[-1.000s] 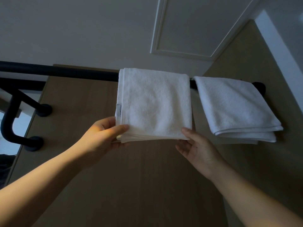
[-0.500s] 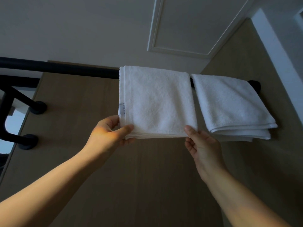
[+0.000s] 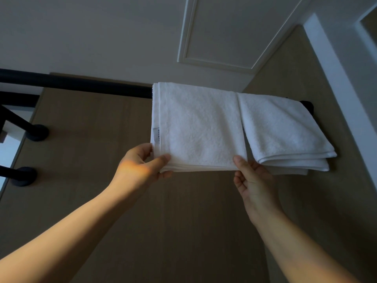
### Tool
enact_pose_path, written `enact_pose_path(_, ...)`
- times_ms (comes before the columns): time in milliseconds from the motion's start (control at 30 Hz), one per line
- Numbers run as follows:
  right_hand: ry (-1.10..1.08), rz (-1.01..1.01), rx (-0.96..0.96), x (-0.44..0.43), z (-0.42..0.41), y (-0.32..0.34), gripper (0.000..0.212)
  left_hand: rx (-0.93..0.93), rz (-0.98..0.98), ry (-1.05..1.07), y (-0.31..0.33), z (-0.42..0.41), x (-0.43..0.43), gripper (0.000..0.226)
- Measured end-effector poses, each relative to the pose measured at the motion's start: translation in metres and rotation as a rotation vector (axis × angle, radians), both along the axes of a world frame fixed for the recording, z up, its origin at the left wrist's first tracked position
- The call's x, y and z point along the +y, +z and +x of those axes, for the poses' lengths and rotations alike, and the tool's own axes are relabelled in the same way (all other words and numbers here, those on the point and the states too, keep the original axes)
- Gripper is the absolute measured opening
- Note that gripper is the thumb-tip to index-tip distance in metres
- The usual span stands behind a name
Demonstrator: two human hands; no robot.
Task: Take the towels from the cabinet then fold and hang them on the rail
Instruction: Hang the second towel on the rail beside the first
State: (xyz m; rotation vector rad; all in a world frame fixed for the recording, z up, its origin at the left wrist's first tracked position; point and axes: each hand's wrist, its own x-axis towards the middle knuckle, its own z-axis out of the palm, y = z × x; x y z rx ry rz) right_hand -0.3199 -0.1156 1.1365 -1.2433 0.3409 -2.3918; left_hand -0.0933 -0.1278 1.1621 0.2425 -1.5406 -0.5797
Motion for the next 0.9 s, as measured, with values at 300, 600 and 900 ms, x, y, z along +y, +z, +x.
enact_pose_path(300,-0.041,-0.02,-0.019,0.0,-0.008,0.0,0.017,-0.008,-0.003,0.016,-0.001,-0.007,0.0,0.019)
enact_pose_path(600,-0.053,-0.01,0.035,-0.005,-0.009,-0.003,0.021,-0.015,-0.024,0.038,-0.002,-0.004,-0.005,0.019)
enact_pose_path(900,-0.125,0.005,0.024,-0.005,-0.008,-0.004,0.026,-0.004,-0.051,0.144,-0.003,-0.004,-0.009,0.022)
